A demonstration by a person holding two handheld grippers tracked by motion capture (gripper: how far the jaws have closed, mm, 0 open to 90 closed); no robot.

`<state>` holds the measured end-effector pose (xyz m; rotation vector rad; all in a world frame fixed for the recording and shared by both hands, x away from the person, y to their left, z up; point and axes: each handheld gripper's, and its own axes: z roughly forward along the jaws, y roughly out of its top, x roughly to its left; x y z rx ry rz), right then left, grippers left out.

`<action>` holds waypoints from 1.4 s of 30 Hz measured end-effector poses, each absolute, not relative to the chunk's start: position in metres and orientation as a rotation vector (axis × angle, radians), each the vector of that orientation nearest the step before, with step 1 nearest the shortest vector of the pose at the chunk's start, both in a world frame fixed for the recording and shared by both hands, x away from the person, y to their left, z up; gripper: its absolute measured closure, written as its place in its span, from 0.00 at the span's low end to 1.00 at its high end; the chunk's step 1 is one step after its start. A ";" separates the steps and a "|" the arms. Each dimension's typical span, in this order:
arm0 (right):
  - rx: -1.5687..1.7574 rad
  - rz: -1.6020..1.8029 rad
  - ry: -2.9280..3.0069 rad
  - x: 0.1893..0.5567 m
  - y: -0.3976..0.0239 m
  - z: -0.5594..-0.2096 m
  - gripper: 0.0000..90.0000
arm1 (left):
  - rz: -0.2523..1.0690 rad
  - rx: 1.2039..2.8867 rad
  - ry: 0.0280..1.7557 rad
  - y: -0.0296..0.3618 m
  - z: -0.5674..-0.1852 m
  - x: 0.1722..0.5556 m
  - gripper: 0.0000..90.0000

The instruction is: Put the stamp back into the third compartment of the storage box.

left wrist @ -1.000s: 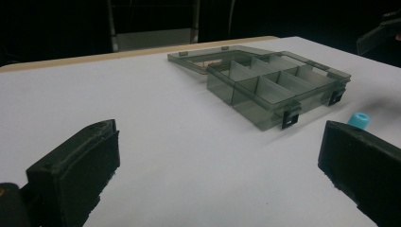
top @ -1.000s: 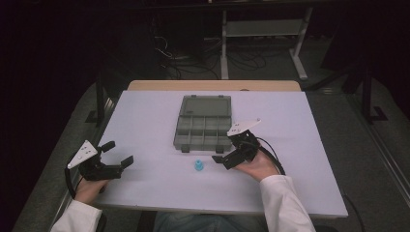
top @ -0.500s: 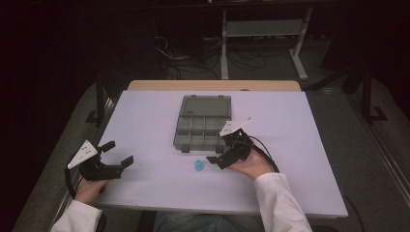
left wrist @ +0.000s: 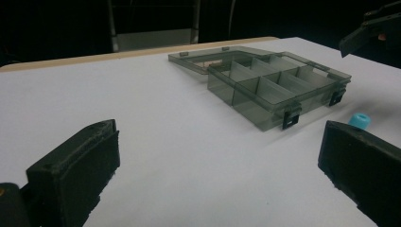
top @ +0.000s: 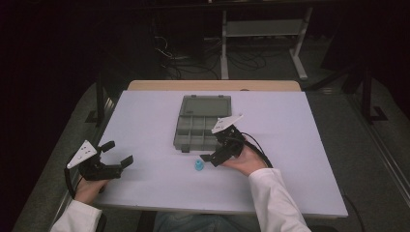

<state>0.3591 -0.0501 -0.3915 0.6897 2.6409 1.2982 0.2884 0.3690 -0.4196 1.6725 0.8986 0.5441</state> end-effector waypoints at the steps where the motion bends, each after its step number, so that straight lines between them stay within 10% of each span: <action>1: 0.693 1.294 2.646 0.360 -0.049 -0.392 0.00 | 0.545 1.673 0.899 0.369 -0.420 0.288 0.00; 33: 0.593 1.192 2.761 0.368 -0.020 -0.406 0.00 | 0.543 1.674 0.896 0.368 -0.420 0.288 0.00; 42: 0.474 1.130 2.847 0.368 -0.017 -0.411 0.17 | 0.542 1.674 0.897 0.368 -0.420 0.288 0.00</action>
